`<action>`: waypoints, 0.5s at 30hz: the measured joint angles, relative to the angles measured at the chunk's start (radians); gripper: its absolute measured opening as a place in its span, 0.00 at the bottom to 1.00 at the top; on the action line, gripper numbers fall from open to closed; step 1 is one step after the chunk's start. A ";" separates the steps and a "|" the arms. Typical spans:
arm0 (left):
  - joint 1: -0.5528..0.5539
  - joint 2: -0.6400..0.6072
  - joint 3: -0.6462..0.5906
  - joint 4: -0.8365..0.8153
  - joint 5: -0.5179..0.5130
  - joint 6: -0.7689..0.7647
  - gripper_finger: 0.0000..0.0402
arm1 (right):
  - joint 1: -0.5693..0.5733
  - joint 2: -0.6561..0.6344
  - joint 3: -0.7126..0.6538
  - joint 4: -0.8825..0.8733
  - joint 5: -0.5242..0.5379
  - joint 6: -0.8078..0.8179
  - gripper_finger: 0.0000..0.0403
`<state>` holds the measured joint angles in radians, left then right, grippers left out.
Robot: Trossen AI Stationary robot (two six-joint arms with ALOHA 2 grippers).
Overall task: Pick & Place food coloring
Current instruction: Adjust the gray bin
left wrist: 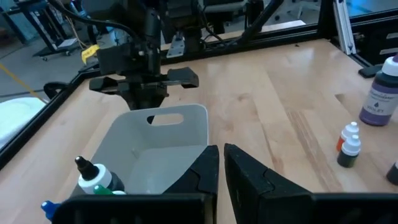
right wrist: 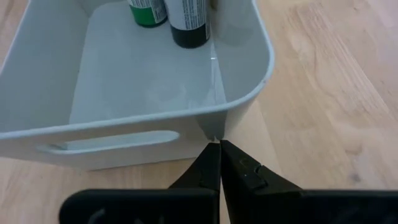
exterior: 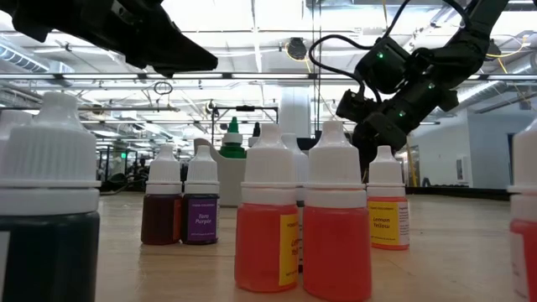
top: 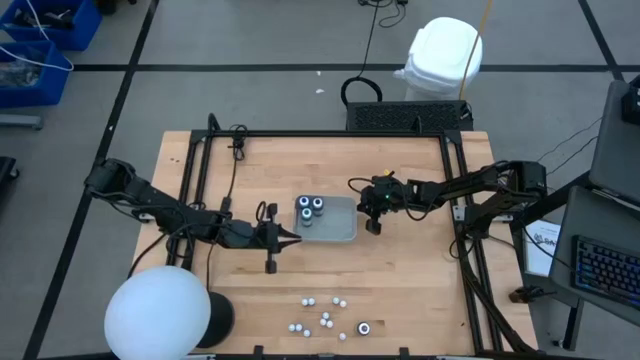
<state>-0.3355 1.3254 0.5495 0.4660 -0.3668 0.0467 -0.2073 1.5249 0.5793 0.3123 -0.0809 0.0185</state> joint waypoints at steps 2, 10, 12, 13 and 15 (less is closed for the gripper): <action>0.000 0.000 0.000 0.001 0.000 0.000 0.09 | 0.000 -0.006 0.000 0.001 -0.001 0.010 0.00; 0.000 0.000 0.000 0.002 0.000 0.000 0.09 | 0.000 -0.013 0.000 0.008 -0.002 0.014 0.00; 0.000 0.000 0.000 0.002 0.000 0.000 0.09 | 0.006 -0.013 0.000 0.005 -0.001 0.016 0.00; 0.000 0.000 0.000 0.002 0.000 0.001 0.09 | 0.010 -0.013 0.000 0.005 -0.002 0.015 0.00; 0.000 0.000 0.000 0.002 0.000 0.000 0.09 | 0.017 -0.013 0.000 0.005 -0.002 -0.001 0.00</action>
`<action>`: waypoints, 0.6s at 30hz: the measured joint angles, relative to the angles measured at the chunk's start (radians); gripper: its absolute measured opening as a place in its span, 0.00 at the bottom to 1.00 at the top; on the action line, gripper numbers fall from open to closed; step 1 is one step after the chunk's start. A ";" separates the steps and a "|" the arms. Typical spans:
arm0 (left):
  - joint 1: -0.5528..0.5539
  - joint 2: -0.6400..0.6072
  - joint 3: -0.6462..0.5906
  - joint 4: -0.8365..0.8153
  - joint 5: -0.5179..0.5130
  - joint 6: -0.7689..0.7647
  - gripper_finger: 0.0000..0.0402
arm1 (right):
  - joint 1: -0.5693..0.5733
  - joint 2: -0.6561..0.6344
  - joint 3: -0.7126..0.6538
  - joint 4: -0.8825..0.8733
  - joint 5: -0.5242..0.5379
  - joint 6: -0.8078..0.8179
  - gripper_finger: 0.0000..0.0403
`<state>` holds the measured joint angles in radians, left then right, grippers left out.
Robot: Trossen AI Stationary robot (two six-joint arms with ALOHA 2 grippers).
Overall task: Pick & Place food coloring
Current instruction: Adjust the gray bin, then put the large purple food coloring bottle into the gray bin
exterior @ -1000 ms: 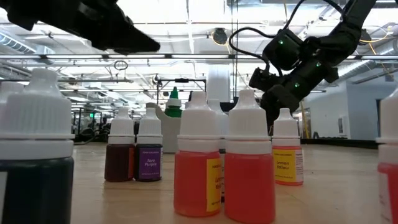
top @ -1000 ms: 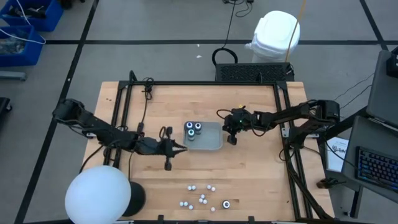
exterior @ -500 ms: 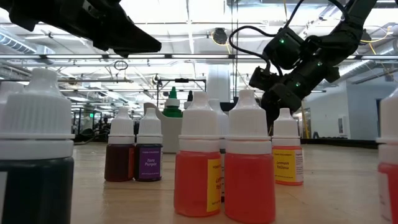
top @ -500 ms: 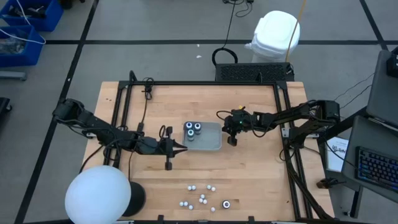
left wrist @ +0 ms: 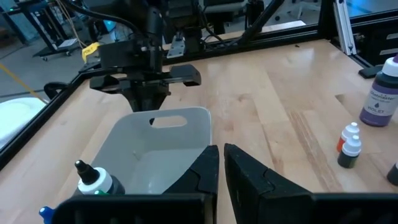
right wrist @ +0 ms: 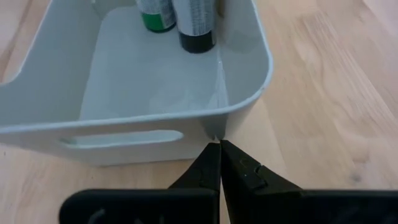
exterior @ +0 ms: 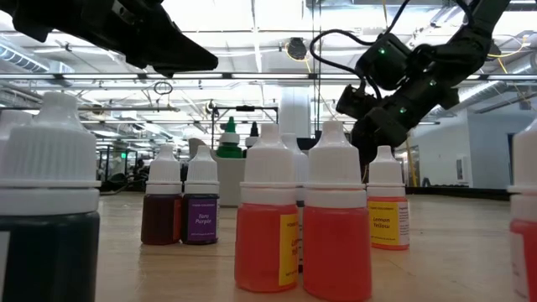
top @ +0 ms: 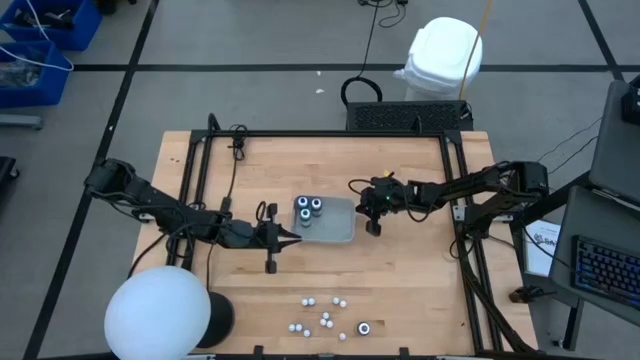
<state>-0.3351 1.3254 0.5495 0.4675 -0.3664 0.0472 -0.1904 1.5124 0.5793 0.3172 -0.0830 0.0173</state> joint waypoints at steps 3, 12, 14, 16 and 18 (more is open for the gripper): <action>0.000 0.000 0.000 0.000 0.000 0.000 0.09 | 0.003 0.000 0.000 0.000 0.001 0.005 0.00; 0.000 0.000 0.000 0.005 0.000 0.000 0.09 | 0.002 -0.100 -0.001 -0.201 0.005 0.032 0.00; 0.000 0.000 0.000 0.006 0.000 0.000 0.09 | 0.002 -0.152 -0.001 -0.251 0.006 0.045 0.00; 0.000 0.000 0.000 0.007 0.001 0.000 0.09 | 0.003 -0.213 0.000 -0.311 0.006 0.051 0.00; 0.000 0.000 0.000 0.013 0.001 0.000 0.09 | 0.011 -0.271 0.000 -0.352 0.007 0.064 0.00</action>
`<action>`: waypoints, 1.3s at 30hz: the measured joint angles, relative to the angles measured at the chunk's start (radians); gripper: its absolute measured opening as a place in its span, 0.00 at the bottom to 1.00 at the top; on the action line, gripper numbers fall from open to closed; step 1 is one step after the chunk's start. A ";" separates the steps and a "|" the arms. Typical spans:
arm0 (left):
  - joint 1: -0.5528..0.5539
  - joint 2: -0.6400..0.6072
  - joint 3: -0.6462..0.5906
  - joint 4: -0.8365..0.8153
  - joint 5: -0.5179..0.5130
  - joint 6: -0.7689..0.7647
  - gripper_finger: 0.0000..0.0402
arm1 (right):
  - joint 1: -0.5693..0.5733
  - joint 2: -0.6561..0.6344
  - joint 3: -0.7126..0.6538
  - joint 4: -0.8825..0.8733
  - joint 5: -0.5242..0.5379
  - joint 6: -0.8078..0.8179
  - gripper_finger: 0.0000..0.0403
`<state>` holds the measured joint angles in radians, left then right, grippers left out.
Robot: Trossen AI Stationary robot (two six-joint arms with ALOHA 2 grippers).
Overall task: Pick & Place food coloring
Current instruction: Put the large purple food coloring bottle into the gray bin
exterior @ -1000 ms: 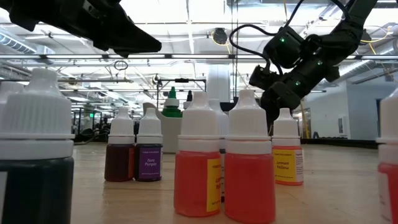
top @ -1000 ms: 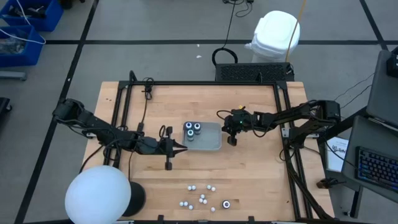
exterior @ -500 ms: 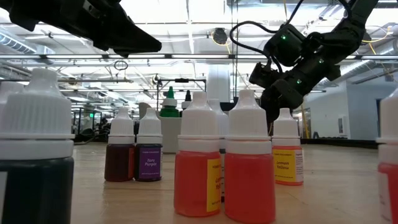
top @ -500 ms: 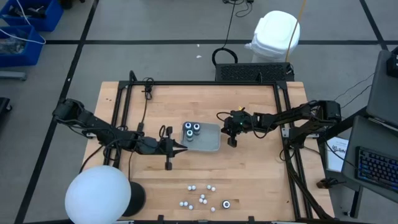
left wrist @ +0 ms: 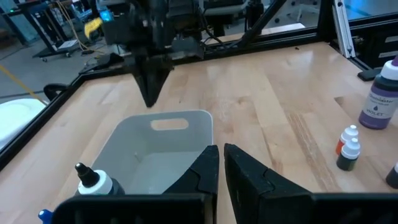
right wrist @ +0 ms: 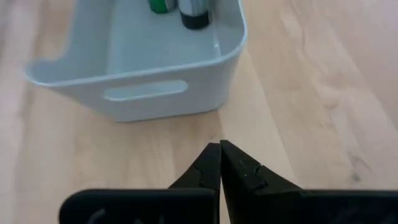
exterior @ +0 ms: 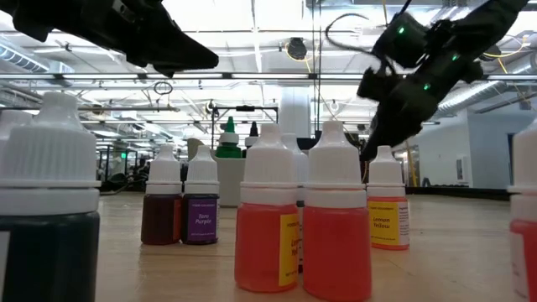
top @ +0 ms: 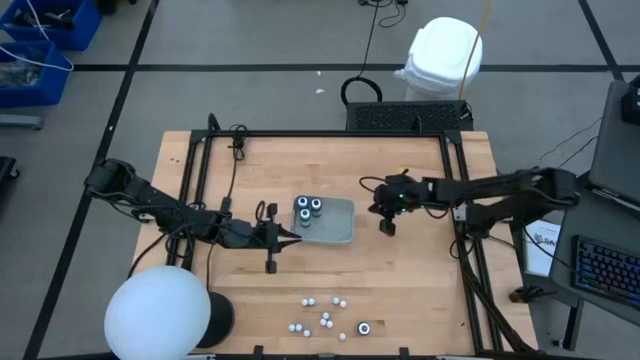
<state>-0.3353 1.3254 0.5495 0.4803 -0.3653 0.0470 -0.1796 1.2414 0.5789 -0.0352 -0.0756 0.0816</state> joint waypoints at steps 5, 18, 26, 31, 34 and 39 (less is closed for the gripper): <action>0.000 0.000 0.000 0.015 0.000 -0.002 0.09 | 0.051 -0.141 0.000 -0.073 -0.002 0.023 0.00; 0.001 -0.001 0.000 0.141 0.002 -0.023 0.09 | 0.593 -0.235 0.045 0.048 0.346 0.095 0.00; -0.027 0.001 -0.001 0.008 0.014 0.006 0.09 | 1.060 -0.011 0.327 -0.002 0.787 0.090 0.01; -0.055 -0.007 0.000 0.007 -0.007 0.055 0.09 | 1.177 0.153 0.446 -0.035 0.862 0.198 0.13; -0.057 -0.006 -0.001 0.010 -0.013 0.055 0.09 | 1.203 0.231 0.449 -0.034 0.864 0.256 0.26; -0.060 -0.006 0.000 0.009 -0.002 0.078 0.09 | 1.209 0.358 0.449 0.000 0.889 0.300 0.45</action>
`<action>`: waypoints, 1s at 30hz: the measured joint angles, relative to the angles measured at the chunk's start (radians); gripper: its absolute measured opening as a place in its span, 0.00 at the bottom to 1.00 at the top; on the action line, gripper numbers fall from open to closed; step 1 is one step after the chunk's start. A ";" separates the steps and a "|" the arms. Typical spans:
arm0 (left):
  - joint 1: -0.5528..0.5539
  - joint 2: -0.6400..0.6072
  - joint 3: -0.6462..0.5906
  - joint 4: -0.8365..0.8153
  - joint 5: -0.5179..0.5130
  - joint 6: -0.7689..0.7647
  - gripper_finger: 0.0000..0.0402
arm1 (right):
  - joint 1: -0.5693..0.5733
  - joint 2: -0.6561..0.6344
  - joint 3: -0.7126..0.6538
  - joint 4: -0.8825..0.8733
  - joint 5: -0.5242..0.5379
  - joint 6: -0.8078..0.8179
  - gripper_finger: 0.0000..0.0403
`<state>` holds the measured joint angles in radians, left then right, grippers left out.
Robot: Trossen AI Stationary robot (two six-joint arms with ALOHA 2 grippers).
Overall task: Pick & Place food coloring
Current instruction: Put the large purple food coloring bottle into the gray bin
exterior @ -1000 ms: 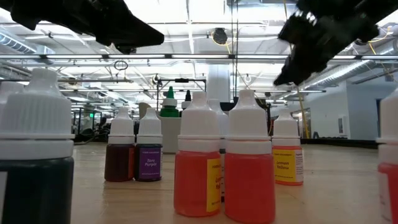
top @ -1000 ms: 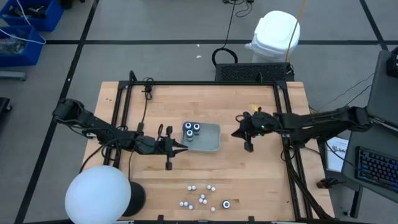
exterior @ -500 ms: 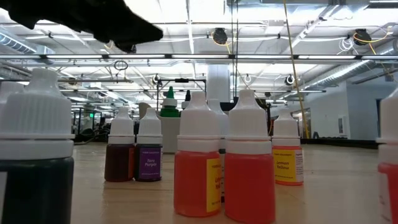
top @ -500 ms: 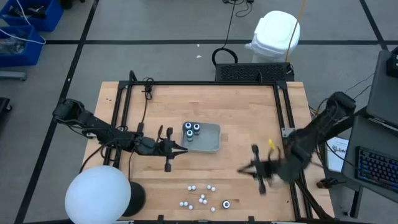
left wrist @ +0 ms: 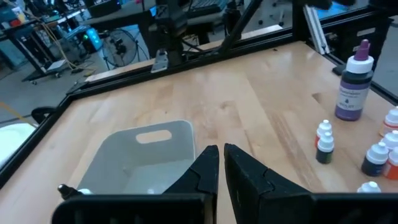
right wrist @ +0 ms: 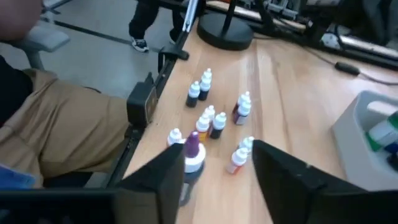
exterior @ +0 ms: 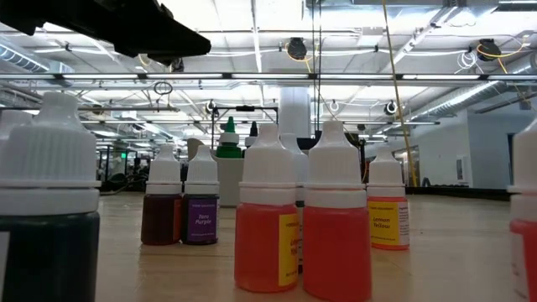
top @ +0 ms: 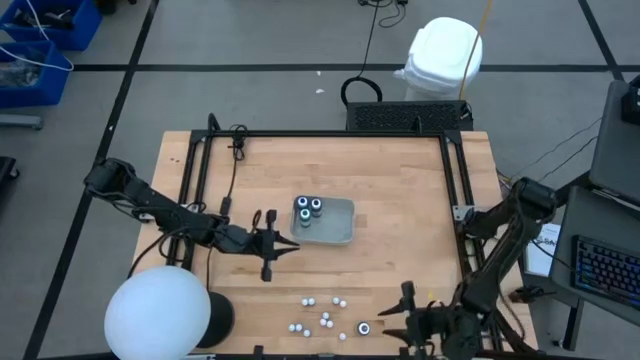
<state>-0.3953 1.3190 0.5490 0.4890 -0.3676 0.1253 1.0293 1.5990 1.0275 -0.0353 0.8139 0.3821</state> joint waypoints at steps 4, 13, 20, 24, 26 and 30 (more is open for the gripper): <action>-0.004 0.000 0.000 0.000 0.000 0.000 0.09 | -0.011 0.069 0.000 0.086 -0.001 -0.006 0.56; -0.008 0.000 0.000 -0.002 0.001 0.001 0.09 | -0.061 0.142 0.000 0.134 -0.119 -0.002 0.67; -0.007 0.000 0.000 -0.008 0.001 -0.003 0.09 | -0.114 0.159 0.000 0.152 -0.214 -0.004 0.68; -0.010 0.000 0.000 -0.026 0.002 -0.025 0.09 | -0.116 0.159 0.000 0.151 -0.217 -0.032 0.68; -0.010 0.000 0.000 -0.027 0.002 -0.026 0.09 | -0.117 0.159 0.000 0.147 -0.217 -0.038 0.68; -0.010 0.000 0.000 -0.028 0.002 -0.027 0.09 | -0.119 0.159 0.000 0.147 -0.217 -0.053 0.67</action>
<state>-0.4057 1.3190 0.5488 0.4610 -0.3660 0.0982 0.9108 1.7576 1.0271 0.1120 0.5972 0.3291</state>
